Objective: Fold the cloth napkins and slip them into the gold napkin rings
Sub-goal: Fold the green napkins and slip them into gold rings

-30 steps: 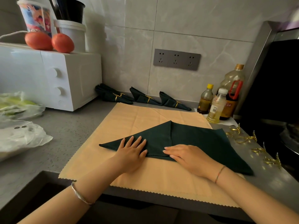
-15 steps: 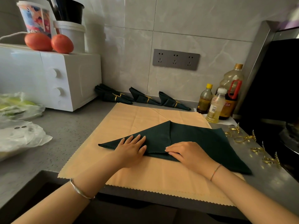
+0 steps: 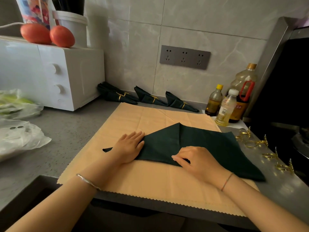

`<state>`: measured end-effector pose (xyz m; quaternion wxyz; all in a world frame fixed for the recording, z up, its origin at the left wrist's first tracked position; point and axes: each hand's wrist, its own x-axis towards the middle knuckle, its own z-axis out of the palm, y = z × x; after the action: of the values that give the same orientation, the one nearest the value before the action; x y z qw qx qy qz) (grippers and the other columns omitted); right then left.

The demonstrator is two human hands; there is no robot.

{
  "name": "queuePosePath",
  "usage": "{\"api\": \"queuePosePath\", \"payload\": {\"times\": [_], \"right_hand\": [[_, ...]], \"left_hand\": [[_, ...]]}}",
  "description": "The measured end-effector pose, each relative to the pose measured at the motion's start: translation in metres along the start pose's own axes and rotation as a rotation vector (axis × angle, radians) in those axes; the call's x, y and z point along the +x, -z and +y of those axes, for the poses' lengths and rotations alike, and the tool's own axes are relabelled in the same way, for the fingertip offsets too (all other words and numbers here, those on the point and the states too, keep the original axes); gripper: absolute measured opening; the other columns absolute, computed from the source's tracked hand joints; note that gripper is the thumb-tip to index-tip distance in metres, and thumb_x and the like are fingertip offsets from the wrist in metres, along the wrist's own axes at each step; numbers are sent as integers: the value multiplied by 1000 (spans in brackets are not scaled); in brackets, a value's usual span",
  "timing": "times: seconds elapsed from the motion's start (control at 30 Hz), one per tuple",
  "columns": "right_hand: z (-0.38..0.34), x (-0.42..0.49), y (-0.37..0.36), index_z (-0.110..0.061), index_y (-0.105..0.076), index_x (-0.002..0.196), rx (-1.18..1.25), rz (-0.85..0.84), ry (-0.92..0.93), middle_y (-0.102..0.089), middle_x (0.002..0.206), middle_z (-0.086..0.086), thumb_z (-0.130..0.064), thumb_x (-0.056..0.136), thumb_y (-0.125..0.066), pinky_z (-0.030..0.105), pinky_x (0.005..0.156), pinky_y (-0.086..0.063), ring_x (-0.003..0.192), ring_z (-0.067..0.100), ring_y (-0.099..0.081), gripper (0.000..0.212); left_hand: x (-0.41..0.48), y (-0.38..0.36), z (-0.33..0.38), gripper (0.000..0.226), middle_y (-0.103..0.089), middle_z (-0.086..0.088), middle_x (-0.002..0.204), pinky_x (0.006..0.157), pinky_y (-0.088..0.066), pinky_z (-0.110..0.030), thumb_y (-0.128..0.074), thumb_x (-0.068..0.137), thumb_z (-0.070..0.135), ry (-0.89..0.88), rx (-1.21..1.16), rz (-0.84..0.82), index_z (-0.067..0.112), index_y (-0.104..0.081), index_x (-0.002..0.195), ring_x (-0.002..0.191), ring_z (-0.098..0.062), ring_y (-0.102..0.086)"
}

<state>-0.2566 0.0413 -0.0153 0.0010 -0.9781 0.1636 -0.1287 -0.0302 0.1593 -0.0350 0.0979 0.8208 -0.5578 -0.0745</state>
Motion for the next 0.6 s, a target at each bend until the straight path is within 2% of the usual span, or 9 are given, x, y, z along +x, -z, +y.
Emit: {"api": "queuePosePath", "payload": {"times": [0.07, 0.1, 0.17, 0.2, 0.23, 0.3, 0.4, 0.6], "right_hand": [[-3, 16, 1, -16, -68, 76, 8, 24, -50, -63, 74, -3, -57, 92, -26, 31, 69, -49, 68, 11, -57, 61], [-6, 26, 2, -16, -69, 79, 35, 47, -69, -65, 78, -3, -50, 94, -33, 32, 72, -49, 72, 11, -59, 52], [-14, 50, -2, -20, -68, 103, 142, 79, -100, -68, 106, -6, -35, 99, -39, 30, 87, -47, 98, 10, -60, 33], [-17, 63, -6, -21, -62, 120, 178, 59, -110, -61, 124, -6, -30, 100, -38, 28, 97, -42, 115, 11, -53, 32], [-20, 76, -12, -19, -50, 134, 180, 9, -110, -50, 139, -4, -26, 101, -35, 28, 107, -33, 129, 11, -42, 36], [-23, 98, -27, -17, -27, 147, 133, -127, -102, -24, 155, -2, -25, 103, -29, 30, 117, -11, 143, 12, -17, 45], [-23, 113, -44, -19, -10, 151, 105, -287, -85, -3, 159, -5, -30, 104, -20, 33, 118, 5, 145, 8, 1, 49], [9, 111, -49, -22, -1, 152, 108, -346, -172, 6, 159, -8, -42, 102, -12, 33, 118, 8, 144, 5, 8, 54]], "left_hand": [[0, -4, -1, 52, -4, 8, 160, 119, -2, -34, -13, 104, 39, 0, 27, 25, 25, -5, 153, 147, -12, -2], [1, -5, -1, 52, -3, 8, 160, 119, -2, -34, -13, 104, 40, -2, 38, 32, 25, -4, 153, 147, -12, -1], [2, -5, -2, 53, -2, 7, 160, 119, -2, -34, -13, 104, 40, -12, 56, 33, 25, -3, 153, 147, -13, -1], [2, -6, -2, 53, -2, 7, 161, 119, -2, -34, -13, 104, 40, -16, 61, 30, 24, -2, 153, 147, -13, -1], [2, -6, -3, 53, -1, 7, 161, 119, -2, -34, -12, 104, 40, -20, 65, 27, 24, -1, 153, 147, -13, 0], [2, -8, -4, 54, 0, 7, 161, 119, -1, -34, -12, 103, 41, -23, 69, 20, 24, 0, 153, 147, -13, 0], [3, -9, -6, 55, 1, 7, 160, 119, 0, -33, -11, 103, 42, -24, 72, 18, 24, 2, 153, 147, -12, 2], [4, -10, -9, 55, 3, 8, 160, 119, 1, -33, -11, 103, 42, -33, 89, 37, 24, 3, 153, 147, -12, 3]]}}
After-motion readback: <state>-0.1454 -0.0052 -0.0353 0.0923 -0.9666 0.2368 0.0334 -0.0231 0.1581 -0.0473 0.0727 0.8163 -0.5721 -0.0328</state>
